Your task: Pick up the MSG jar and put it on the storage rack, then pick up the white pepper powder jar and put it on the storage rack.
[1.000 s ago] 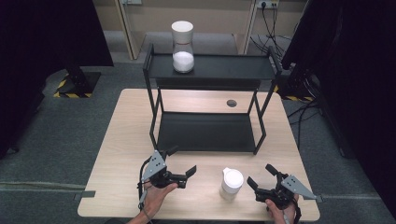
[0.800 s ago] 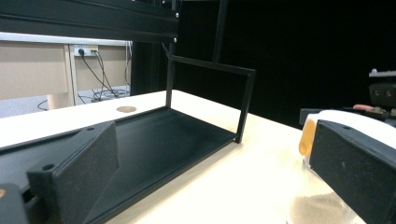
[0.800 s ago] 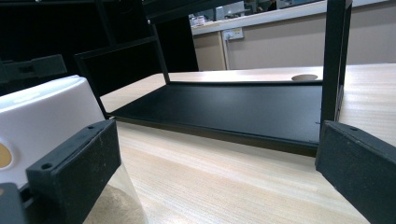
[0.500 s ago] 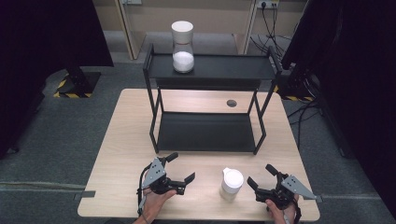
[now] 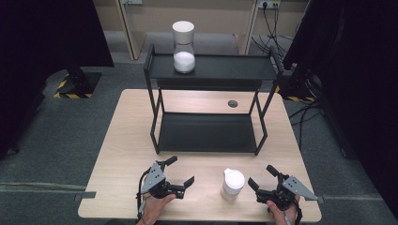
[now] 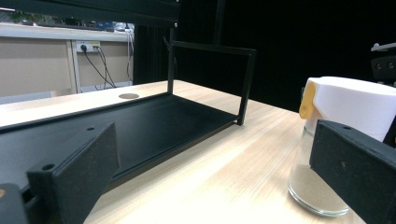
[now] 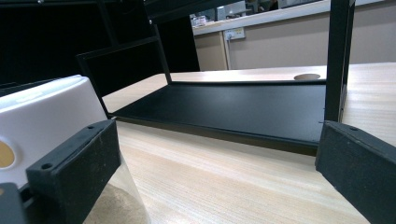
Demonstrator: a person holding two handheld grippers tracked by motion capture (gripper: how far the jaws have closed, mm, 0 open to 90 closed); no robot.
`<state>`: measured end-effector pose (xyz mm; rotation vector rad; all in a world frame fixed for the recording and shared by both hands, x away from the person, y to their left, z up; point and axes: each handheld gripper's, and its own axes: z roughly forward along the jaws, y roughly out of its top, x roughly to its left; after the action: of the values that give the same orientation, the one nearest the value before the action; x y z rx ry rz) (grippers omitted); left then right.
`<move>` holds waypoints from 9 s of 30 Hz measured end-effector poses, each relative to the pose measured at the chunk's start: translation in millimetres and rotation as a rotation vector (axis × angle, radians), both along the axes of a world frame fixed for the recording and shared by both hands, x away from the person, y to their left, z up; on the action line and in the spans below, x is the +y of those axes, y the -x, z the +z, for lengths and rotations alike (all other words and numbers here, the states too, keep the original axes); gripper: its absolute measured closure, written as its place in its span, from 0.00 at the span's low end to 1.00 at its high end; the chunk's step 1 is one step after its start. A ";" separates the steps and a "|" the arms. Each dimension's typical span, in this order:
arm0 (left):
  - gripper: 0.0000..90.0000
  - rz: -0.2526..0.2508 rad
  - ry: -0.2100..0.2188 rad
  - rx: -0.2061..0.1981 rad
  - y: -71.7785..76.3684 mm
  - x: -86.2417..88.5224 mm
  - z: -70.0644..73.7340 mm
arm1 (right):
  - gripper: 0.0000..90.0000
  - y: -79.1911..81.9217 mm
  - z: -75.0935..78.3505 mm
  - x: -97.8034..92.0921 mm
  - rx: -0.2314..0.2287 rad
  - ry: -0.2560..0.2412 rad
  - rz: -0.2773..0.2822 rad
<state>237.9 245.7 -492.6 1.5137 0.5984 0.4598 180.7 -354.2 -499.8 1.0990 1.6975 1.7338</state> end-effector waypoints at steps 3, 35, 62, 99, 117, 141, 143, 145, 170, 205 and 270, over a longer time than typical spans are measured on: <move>0.01 -0.002 0.001 0.004 0.3 0.0 -1.1 | 0.00 0.5 0.0 0.1 -0.001 0.001 -0.001; 0.01 0.010 0.004 0.011 2.1 0.6 -5.6 | 0.00 7.0 3.0 -3.1 -0.011 0.021 -0.016; 0.01 0.026 0.012 0.007 3.2 1.9 -6.9 | 0.01 38.5 4.8 7.9 -0.048 0.048 0.085; 0.01 0.017 0.005 0.005 2.5 0.9 -7.4 | 0.12 6.6 9.2 54.4 -0.042 0.149 0.193; 0.01 0.021 0.007 0.007 2.7 1.4 -7.7 | 0.34 6.0 14.1 61.8 -0.053 0.210 0.173; 0.01 0.028 0.007 0.011 2.6 1.5 -8.2 | 0.34 -0.6 63.3 49.9 -0.117 0.186 0.204; 0.01 0.028 0.007 0.012 2.6 1.4 -8.3 | 0.34 -3.4 70.7 49.7 -0.121 0.183 0.210; 0.01 0.029 0.007 0.014 2.6 1.4 -8.4 | 0.34 -6.4 79.6 49.9 -0.129 0.185 0.214; 0.01 0.028 0.009 0.012 3.1 1.6 -8.4 | 0.34 -47.1 168.2 58.4 -0.151 0.218 0.292; 0.01 0.030 0.010 0.013 3.2 3.0 -8.1 | 0.34 -116.6 296.8 90.4 -0.176 0.223 0.332; 0.01 0.023 0.019 0.015 4.0 3.7 -8.5 | 0.34 -243.8 326.0 156.1 -0.085 0.184 0.008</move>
<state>233.9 249.3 -501.1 1.4946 0.6309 0.4600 424.5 -198.1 -173.8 0.9255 1.7706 1.5695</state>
